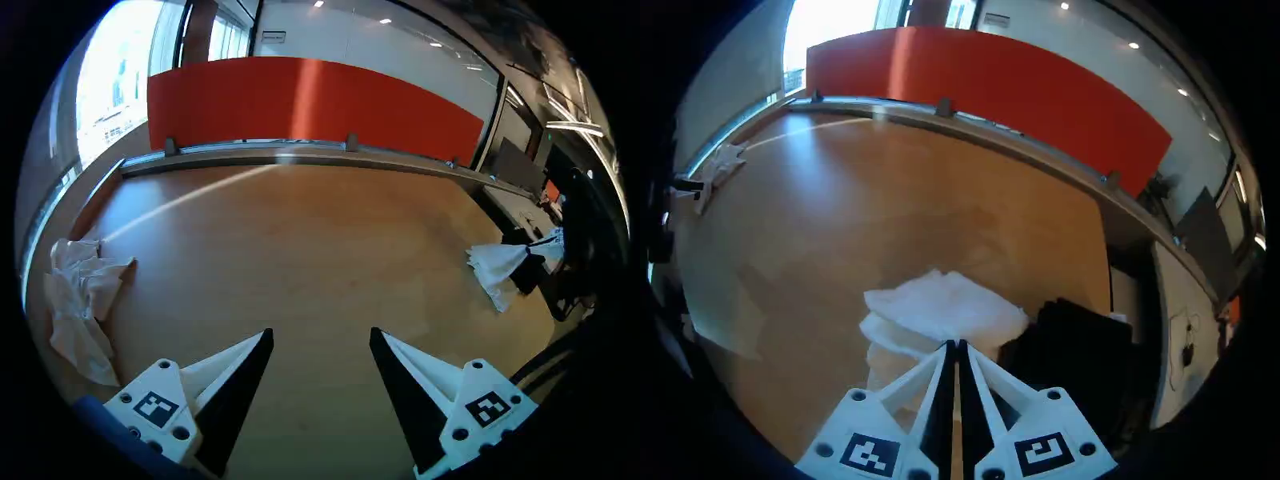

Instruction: Fold towel

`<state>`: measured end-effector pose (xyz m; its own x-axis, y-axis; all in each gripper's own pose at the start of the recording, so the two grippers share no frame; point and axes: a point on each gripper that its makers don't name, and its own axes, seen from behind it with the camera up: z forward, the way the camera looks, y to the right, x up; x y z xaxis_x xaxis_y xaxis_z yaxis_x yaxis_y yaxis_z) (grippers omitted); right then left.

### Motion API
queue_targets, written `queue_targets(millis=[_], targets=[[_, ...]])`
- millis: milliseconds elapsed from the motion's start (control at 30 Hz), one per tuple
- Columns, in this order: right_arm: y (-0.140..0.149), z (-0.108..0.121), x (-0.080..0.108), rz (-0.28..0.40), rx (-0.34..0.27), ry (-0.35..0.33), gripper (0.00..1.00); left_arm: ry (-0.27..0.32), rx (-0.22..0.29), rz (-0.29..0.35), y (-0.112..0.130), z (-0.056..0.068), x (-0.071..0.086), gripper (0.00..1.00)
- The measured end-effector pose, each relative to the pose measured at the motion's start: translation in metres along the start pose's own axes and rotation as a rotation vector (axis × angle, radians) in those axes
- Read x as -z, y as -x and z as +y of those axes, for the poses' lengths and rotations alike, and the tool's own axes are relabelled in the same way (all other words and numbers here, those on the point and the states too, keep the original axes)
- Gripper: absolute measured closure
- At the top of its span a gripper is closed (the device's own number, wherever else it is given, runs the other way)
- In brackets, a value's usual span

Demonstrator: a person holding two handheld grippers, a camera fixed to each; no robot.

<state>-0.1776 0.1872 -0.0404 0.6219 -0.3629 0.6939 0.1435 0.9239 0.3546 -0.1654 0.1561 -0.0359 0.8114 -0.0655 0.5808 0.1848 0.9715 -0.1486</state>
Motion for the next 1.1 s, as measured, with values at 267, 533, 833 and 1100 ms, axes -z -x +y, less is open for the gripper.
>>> queue_targets(millis=[267,533,833,1100], targets=[[0.043,0.008,-0.003,-0.069,-0.044,0.007,0.97,-0.001,-0.014,-0.005,0.004,0.003,0.003,0.11],[0.08,0.014,-0.013,-0.151,-0.065,0.011,0.97,-0.01,-0.022,-0.012,0.009,0.002,0.006,0.11],[0.11,0.022,-0.024,-0.231,-0.072,0.023,0.97,-0.026,-0.03,-0.022,0.016,-0.001,0.009,0.11],[0.122,0.02,-0.036,-0.269,-0.088,0.025,0.97,-0.03,-0.028,-0.029,0.021,0.0,0.011,0.11]])
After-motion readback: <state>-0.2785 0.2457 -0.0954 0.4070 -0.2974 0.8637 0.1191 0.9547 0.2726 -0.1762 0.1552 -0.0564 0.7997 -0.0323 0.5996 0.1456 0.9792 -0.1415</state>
